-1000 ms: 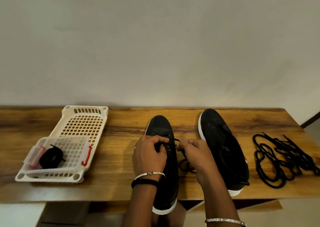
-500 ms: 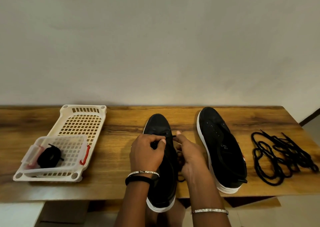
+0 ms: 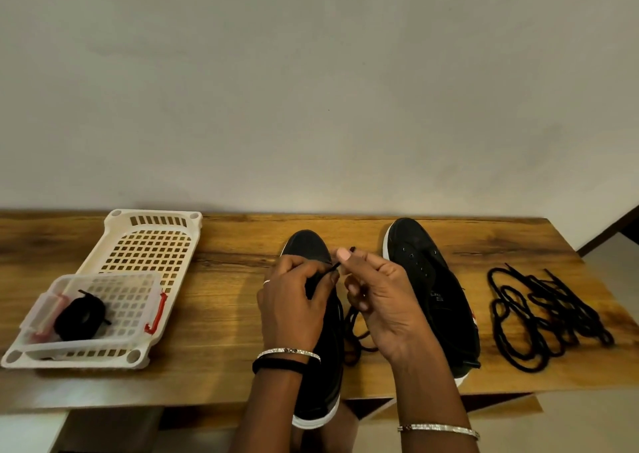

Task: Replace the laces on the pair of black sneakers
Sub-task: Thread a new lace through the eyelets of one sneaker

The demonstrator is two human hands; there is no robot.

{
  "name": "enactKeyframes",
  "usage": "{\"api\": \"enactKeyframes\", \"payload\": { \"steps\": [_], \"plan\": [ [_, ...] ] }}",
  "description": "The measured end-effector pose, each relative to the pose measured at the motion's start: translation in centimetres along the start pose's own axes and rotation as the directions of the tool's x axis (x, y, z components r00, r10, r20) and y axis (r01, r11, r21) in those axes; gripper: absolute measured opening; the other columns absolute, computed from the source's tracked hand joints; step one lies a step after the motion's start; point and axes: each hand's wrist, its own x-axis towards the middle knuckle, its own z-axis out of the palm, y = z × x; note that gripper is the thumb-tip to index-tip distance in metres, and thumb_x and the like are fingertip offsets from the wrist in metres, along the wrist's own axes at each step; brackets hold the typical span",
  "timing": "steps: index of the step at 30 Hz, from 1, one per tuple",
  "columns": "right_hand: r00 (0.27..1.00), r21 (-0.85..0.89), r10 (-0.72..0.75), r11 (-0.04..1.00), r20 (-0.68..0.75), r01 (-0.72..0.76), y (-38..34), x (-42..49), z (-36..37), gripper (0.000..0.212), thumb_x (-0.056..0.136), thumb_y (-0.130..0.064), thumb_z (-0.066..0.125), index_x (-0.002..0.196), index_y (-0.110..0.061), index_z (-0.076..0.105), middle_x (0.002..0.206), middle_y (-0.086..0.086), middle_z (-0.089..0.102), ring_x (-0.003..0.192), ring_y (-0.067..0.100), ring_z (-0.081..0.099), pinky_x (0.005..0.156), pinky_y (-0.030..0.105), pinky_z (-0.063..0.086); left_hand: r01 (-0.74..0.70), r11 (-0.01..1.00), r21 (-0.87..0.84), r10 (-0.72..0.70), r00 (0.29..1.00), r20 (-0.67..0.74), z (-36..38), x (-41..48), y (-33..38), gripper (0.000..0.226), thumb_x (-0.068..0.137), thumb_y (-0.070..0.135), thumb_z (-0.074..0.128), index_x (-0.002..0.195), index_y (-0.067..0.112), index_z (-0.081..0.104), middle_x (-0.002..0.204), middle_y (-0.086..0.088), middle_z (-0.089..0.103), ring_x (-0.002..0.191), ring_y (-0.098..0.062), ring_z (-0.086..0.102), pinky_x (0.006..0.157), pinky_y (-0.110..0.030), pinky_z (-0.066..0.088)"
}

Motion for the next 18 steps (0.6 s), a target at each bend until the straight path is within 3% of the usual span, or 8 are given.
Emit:
{"api": "enactKeyframes", "payload": {
  "steps": [3, 5, 8, 11, 13, 16, 18],
  "plan": [
    [0.998, 0.251, -0.055, 0.967, 0.006, 0.052, -0.8, -0.1, -1.3, 0.024, 0.083, -0.022, 0.072, 0.100, -0.005, 0.073, 0.074, -0.003, 0.062, 0.054, 0.006, 0.042, 0.042, 0.016, 0.029, 0.119, 0.993, -0.015, -0.120, 0.989, -0.083, -0.3, 0.0, -0.4, 0.007, 0.087, 0.039, 0.071, 0.088, 0.033, 0.074, 0.088, 0.012, 0.056, 0.082, -0.015, 0.061, 0.072, -0.042, 0.054],
    [0.993, 0.411, -0.114, 0.905, -0.019, 0.112, -1.5, 0.0, -2.5, 0.019, 0.087, -0.023, 0.067, 0.098, -0.009, 0.073, 0.076, -0.002, 0.060, 0.055, 0.005, 0.045, 0.042, 0.015, 0.033, 0.188, 0.982, -0.025, -0.189, 0.975, -0.116, -0.5, 0.1, -0.8, 0.008, 0.087, 0.036, 0.071, 0.087, 0.030, 0.074, 0.086, 0.009, 0.059, 0.079, -0.012, 0.059, 0.067, -0.032, 0.051],
    [0.979, 0.536, -0.185, 0.819, -0.089, 0.204, -1.8, 0.1, -4.2, 0.020, 0.087, -0.028, 0.064, 0.094, -0.013, 0.075, 0.077, -0.004, 0.059, 0.057, 0.003, 0.048, 0.044, 0.014, 0.037, 0.280, 0.958, -0.063, -0.285, 0.953, -0.106, -0.9, 0.1, -1.3, 0.007, 0.087, 0.032, 0.072, 0.087, 0.027, 0.075, 0.083, 0.007, 0.063, 0.076, -0.007, 0.056, 0.058, -0.017, 0.035],
    [0.963, 0.607, -0.222, 0.749, -0.150, 0.267, -2.0, 0.2, -5.1, 0.021, 0.089, -0.032, 0.062, 0.092, -0.017, 0.076, 0.077, -0.007, 0.059, 0.060, 0.002, 0.049, 0.047, 0.014, 0.038, 0.348, 0.930, -0.117, -0.359, 0.929, -0.092, -1.1, 0.1, -1.4, 0.006, 0.088, 0.027, 0.072, 0.087, 0.024, 0.076, 0.074, 0.014, 0.060, 0.072, -0.007, 0.057, 0.055, -0.017, 0.033],
    [0.962, 0.551, -0.217, 0.788, -0.167, 0.273, -2.0, 0.2, -5.4, 0.022, 0.089, -0.032, 0.062, 0.095, -0.016, 0.075, 0.076, -0.006, 0.059, 0.060, 0.002, 0.049, 0.047, 0.014, 0.039, 0.340, 0.931, -0.131, -0.351, 0.934, -0.072, -1.2, 0.1, -1.1, 0.012, 0.085, 0.018, 0.072, 0.089, 0.029, 0.074, 0.079, 0.011, 0.060, 0.075, -0.008, 0.058, 0.056, -0.017, 0.034],
    [0.977, 0.268, -0.149, 0.945, -0.150, 0.185, -1.4, 0.2, -4.5, 0.027, 0.086, -0.029, 0.068, 0.103, -0.009, 0.074, 0.075, -0.003, 0.062, 0.059, 0.005, 0.050, 0.048, 0.014, 0.040, 0.218, 0.953, -0.213, -0.227, 0.974, -0.021, -1.2, 0.4, -0.4, 0.038, 0.078, 0.007, 0.071, 0.093, 0.042, 0.069, 0.103, 0.009, 0.059, 0.092, -0.010, 0.059, 0.069, -0.022, 0.047],
    [0.990, 0.108, -0.111, 0.987, -0.085, 0.120, -0.8, 0.1, -3.4, 0.026, 0.086, -0.027, 0.070, 0.101, -0.007, 0.077, 0.074, -0.001, 0.063, 0.059, 0.006, 0.048, 0.050, 0.016, 0.038, 0.074, 0.969, -0.235, -0.077, 0.997, -0.007, -1.0, 0.3, 0.3, 0.028, 0.076, 0.027, 0.073, 0.098, 0.045, 0.071, 0.110, 0.016, 0.057, 0.103, -0.007, 0.056, 0.086, -0.033, 0.049]
  ]
}}
